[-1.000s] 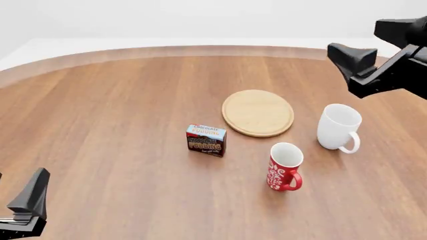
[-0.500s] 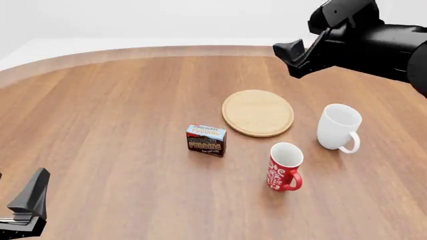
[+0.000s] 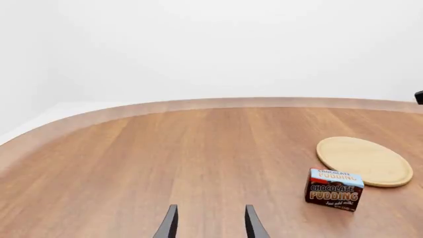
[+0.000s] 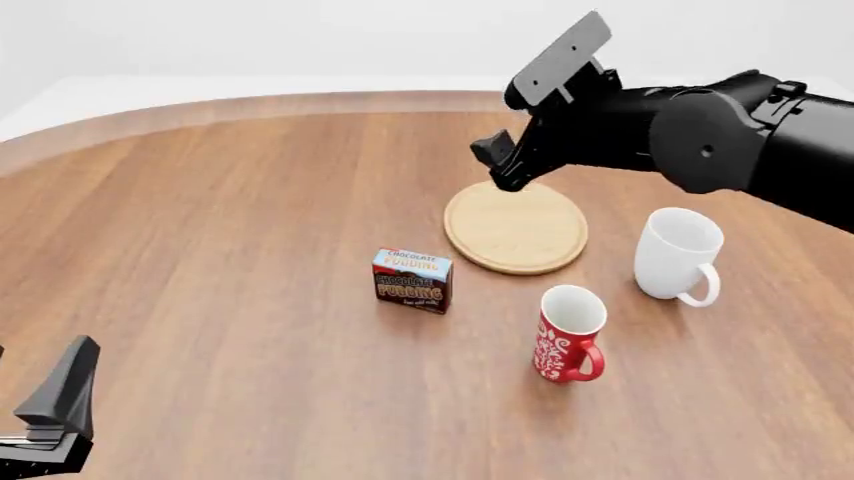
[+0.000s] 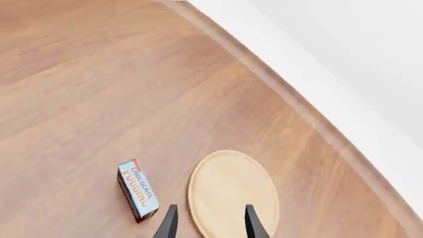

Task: Put the chocolate pudding to the left of the plate.

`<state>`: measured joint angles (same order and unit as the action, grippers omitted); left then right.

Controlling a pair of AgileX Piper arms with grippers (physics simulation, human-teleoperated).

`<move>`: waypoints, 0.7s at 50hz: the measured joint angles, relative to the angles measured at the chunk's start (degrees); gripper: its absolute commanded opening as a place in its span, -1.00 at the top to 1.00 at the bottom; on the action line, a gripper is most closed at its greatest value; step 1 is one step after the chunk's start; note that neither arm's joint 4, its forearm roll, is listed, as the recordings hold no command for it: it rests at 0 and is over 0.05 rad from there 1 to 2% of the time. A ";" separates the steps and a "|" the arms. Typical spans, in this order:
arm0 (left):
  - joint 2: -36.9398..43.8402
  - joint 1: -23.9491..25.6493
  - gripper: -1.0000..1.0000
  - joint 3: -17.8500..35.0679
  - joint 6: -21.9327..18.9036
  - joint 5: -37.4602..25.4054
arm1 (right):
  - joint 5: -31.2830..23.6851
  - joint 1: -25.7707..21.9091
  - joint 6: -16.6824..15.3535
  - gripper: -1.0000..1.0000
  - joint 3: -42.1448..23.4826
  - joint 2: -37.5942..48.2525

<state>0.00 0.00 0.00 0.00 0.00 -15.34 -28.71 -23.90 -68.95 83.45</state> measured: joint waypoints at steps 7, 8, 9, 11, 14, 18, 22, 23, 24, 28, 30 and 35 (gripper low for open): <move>0.00 0.00 -1.00 0.00 0.00 0.00 | -0.13 -1.42 -0.28 -1.00 -0.78 2.97; 0.00 0.00 -1.00 0.00 0.00 0.00 | -0.13 -1.60 -0.29 -1.00 -0.87 3.33; 0.00 0.00 -1.00 0.00 0.00 0.00 | -0.13 -1.80 -0.29 -1.00 -0.94 3.68; 0.00 0.00 -1.00 0.00 0.00 0.00 | -0.09 -2.26 -0.27 -1.00 -0.98 4.41; 0.00 0.00 -1.00 0.00 0.00 0.00 | 0.01 -2.93 -0.18 -1.00 -1.01 5.48; 0.00 0.00 -1.00 0.00 0.00 0.00 | 0.21 -3.64 -0.04 -1.00 -1.06 6.81; 0.00 0.00 -1.00 0.00 0.00 0.00 | 0.37 -4.43 0.19 -1.00 -0.97 8.02; 0.00 0.00 -1.00 0.00 0.00 0.00 | 0.41 -4.59 0.25 -1.00 -0.98 8.32; 0.00 0.00 -1.00 0.00 0.00 0.00 | 0.44 -4.76 0.30 -1.00 -1.00 8.61; 0.00 0.00 -1.00 0.00 0.00 0.00 | 0.60 -5.38 0.51 -1.00 -1.13 9.71; 0.00 0.00 -1.00 0.00 0.00 0.00 | 0.70 -5.74 0.69 -1.00 -1.13 10.18; 0.00 0.00 -1.00 0.00 0.00 0.00 | 1.08 -6.63 1.15 -1.00 -0.98 11.24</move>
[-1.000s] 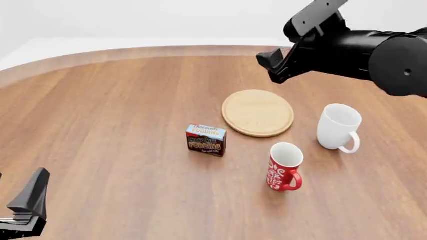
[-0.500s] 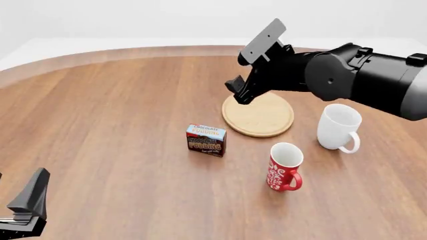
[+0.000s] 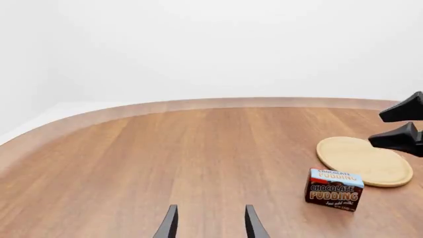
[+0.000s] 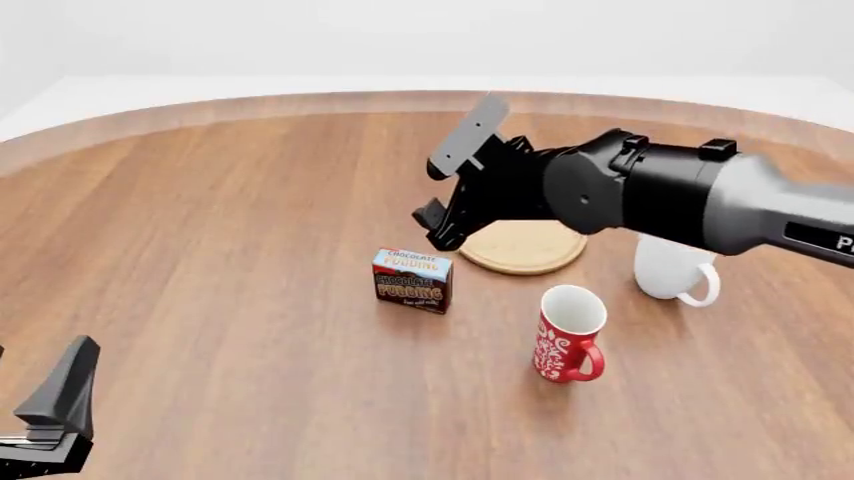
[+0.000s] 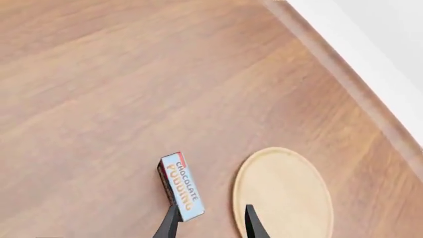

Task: Put the chocolate pudding to the left of the plate.

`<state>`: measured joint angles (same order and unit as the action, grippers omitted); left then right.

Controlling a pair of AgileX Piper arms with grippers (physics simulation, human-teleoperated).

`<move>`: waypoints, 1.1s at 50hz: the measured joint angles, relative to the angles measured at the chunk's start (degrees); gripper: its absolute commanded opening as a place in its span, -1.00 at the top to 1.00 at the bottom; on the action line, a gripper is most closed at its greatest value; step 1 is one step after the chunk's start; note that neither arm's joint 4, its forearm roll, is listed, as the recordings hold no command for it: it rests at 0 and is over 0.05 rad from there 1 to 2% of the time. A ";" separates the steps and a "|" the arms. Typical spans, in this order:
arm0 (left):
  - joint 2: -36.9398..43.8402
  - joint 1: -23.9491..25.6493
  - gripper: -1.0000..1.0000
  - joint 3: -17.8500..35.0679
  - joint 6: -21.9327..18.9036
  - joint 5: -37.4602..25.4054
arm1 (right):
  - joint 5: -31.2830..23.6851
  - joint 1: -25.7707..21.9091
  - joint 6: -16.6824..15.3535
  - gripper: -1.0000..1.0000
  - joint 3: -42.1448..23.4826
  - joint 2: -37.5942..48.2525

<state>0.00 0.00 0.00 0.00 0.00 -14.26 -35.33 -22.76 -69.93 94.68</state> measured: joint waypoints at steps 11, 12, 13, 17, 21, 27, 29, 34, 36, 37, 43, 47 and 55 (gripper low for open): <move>0.00 0.00 -1.00 0.00 0.00 0.00 | 1.04 -1.03 0.71 -1.00 0.26 2.14; 0.00 0.00 -1.00 0.00 0.00 0.00 | 1.12 -1.10 0.78 -1.00 0.26 2.29; 0.00 0.00 -1.00 0.00 0.00 0.00 | 1.21 -1.18 0.84 -1.00 0.27 2.44; 0.00 0.00 -1.00 0.00 0.00 0.00 | 1.61 -1.47 1.08 -1.00 0.42 3.01; 0.00 0.00 -1.00 0.00 0.00 0.00 | 2.09 -1.64 1.31 -1.00 0.69 3.56; 0.00 0.00 -1.00 0.00 0.00 0.00 | 2.79 -1.70 1.61 -1.00 1.19 4.31; 0.00 0.00 -1.00 0.00 0.00 0.00 | 3.01 -1.69 1.71 -1.00 1.34 4.54; 0.00 0.00 -1.00 0.00 0.00 0.00 | 3.59 -1.70 1.99 -1.00 1.71 5.11; 0.00 0.00 -1.00 0.00 0.00 0.00 | 3.82 -1.70 2.10 -1.00 1.84 5.36; 0.00 0.00 -1.00 0.00 0.00 0.00 | 3.93 -1.70 2.15 -1.00 1.91 5.49; 0.00 0.00 -1.00 0.00 0.00 0.00 | 4.56 -1.57 2.36 -1.00 2.21 6.33; 0.00 0.00 -1.00 0.00 0.00 0.00 | 4.89 -1.44 2.46 -1.00 2.29 6.87; 0.00 0.00 -1.00 0.00 0.00 0.00 | 5.68 -1.24 2.77 -1.00 2.51 7.96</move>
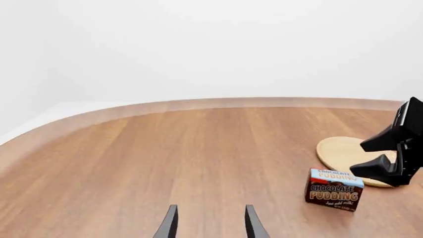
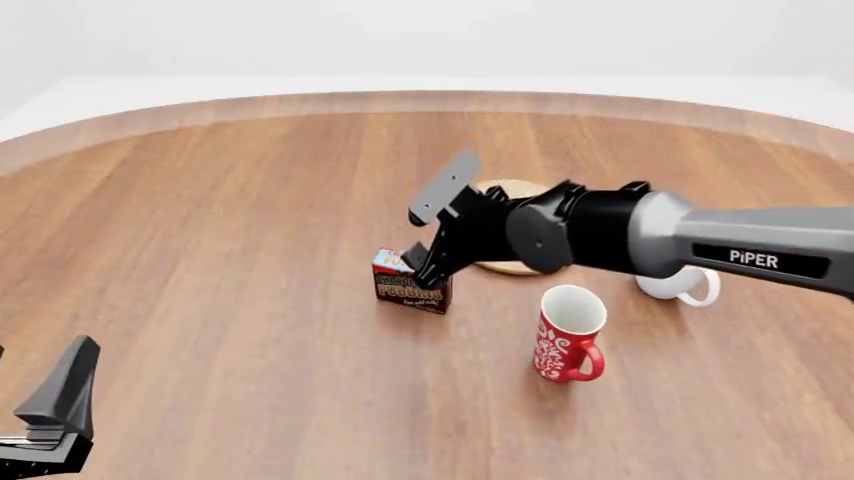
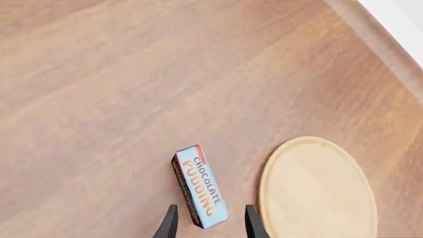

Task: Put the chocolate pudding to the left of the plate.

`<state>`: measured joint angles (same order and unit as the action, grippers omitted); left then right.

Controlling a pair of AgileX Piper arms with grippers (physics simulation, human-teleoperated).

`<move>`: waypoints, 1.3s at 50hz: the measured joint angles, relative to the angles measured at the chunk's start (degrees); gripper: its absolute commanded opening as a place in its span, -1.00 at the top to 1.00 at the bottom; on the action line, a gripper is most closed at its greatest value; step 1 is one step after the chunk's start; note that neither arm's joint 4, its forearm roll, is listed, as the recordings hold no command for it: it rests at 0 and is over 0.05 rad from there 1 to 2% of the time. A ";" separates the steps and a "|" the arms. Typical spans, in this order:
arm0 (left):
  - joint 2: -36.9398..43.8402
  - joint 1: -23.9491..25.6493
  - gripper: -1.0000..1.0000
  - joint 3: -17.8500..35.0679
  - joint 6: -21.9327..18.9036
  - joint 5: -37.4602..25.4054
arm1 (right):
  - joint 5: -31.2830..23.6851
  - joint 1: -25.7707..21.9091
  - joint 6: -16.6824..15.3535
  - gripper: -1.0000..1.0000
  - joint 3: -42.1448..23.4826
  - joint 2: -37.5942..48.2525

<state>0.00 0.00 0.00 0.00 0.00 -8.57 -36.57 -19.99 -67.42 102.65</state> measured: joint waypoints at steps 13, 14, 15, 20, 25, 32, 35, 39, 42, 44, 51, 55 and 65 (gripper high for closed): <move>0.00 0.00 -1.00 0.00 0.00 0.00 | 1.41 0.24 0.82 -1.00 0.36 1.92; 0.00 0.00 -1.00 0.00 0.00 0.00 | 1.53 0.25 0.89 -1.00 0.39 2.08; 0.00 0.00 -1.00 0.00 0.00 0.00 | 1.64 0.26 0.98 -1.00 0.43 2.24; 0.00 0.00 -1.00 0.00 0.00 0.00 | 2.22 0.35 1.36 -1.00 0.63 3.01; 0.00 0.00 -1.00 0.00 0.00 0.00 | 2.74 0.58 1.66 -1.00 0.83 3.73; 0.00 0.00 -1.00 0.00 0.00 0.00 | 3.22 0.98 1.88 -1.00 1.00 4.47; 0.00 0.00 -1.00 0.00 0.00 0.00 | 3.42 1.13 1.95 -1.00 1.06 4.79; 0.00 0.00 -1.00 0.00 0.00 0.00 | 3.60 1.25 2.05 -1.00 1.11 5.15; 0.00 0.00 -1.00 0.00 0.00 0.00 | 3.73 1.33 2.10 -1.00 1.10 5.43; 0.00 0.00 -1.00 0.00 0.00 0.00 | 3.82 1.38 2.14 -1.00 1.09 5.62; 0.00 0.00 -1.00 0.00 0.00 0.00 | 4.29 1.46 2.36 -1.00 1.22 6.29; 0.00 0.00 -1.00 0.00 0.00 0.00 | 4.63 1.50 2.47 -1.00 1.34 6.69; 0.00 0.00 -1.00 0.00 0.00 0.00 | 5.85 1.45 2.96 -1.00 1.80 7.99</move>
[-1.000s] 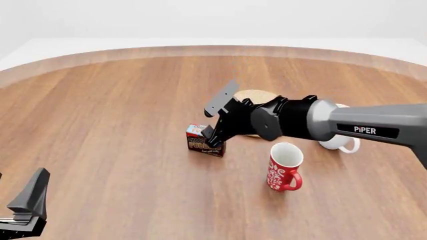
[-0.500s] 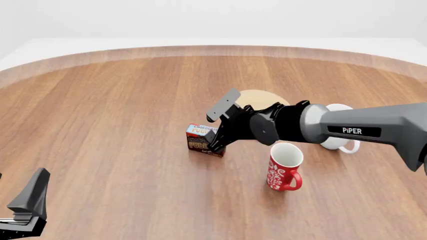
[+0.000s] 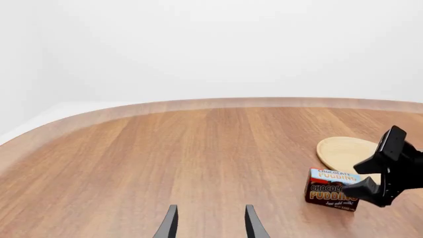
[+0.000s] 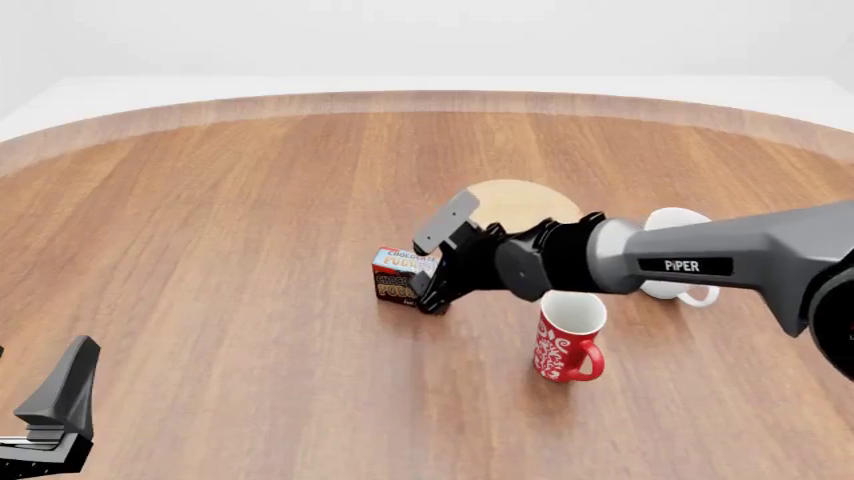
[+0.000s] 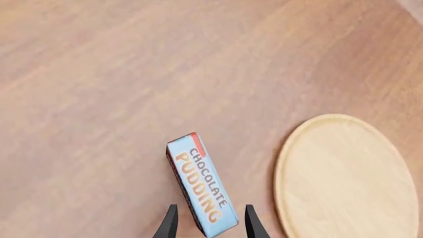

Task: Put the chocolate pudding to the left of the plate.

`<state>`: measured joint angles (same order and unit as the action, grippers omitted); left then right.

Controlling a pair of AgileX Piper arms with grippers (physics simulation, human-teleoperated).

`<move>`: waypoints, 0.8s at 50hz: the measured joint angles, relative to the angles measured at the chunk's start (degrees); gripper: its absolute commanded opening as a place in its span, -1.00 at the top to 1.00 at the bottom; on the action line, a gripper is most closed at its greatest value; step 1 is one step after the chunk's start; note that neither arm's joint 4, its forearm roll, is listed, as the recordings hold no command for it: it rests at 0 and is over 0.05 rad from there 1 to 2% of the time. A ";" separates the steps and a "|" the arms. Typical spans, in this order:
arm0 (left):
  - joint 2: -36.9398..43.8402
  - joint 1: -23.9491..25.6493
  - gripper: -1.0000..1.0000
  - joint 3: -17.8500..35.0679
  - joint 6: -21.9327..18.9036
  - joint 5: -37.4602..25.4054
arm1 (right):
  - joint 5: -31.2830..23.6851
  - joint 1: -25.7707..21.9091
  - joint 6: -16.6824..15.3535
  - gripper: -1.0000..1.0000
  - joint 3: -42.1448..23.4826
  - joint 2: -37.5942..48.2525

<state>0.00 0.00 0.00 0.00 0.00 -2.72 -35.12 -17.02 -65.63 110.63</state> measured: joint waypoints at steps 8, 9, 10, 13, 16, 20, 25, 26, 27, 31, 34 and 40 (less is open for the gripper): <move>0.00 0.00 -1.00 0.00 0.00 0.00 | 0.77 0.32 0.30 -1.00 -0.43 1.72; 0.00 0.00 -1.00 0.00 0.00 0.00 | 0.85 0.34 0.33 -1.00 -0.47 1.88; 0.00 0.00 -1.00 0.00 0.00 0.00 | 0.93 0.37 0.35 -1.00 -0.49 2.03; 0.00 0.00 -1.00 0.00 0.00 0.00 | 1.15 0.41 0.43 -1.00 -0.50 2.39; 0.00 0.00 -1.00 0.00 0.00 0.00 | 1.33 0.48 0.49 -1.00 -0.52 2.66; 0.00 0.00 -1.00 0.00 0.00 0.00 | 1.45 0.56 0.54 -1.00 -0.60 2.90; 0.00 0.00 -1.00 0.00 0.00 0.00 | 1.52 0.61 0.56 -1.00 -0.76 3.15; 0.00 0.00 -1.00 0.00 0.00 0.00 | 1.54 0.59 0.58 1.00 -0.77 3.18; 0.00 0.00 -1.00 0.00 0.00 0.00 | 1.58 0.58 0.54 1.00 -0.78 3.16; 0.00 0.00 -1.00 0.00 0.00 0.00 | 1.80 0.23 0.35 1.00 -0.52 2.76; 0.00 0.00 -1.00 0.00 0.00 0.00 | 1.94 -0.04 0.33 1.00 -0.16 2.40; 0.00 0.00 -1.00 0.00 0.00 0.00 | 2.14 -0.64 0.52 1.00 0.95 1.33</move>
<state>0.00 0.00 0.00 0.00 0.00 -0.58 -35.76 -16.50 -64.68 111.96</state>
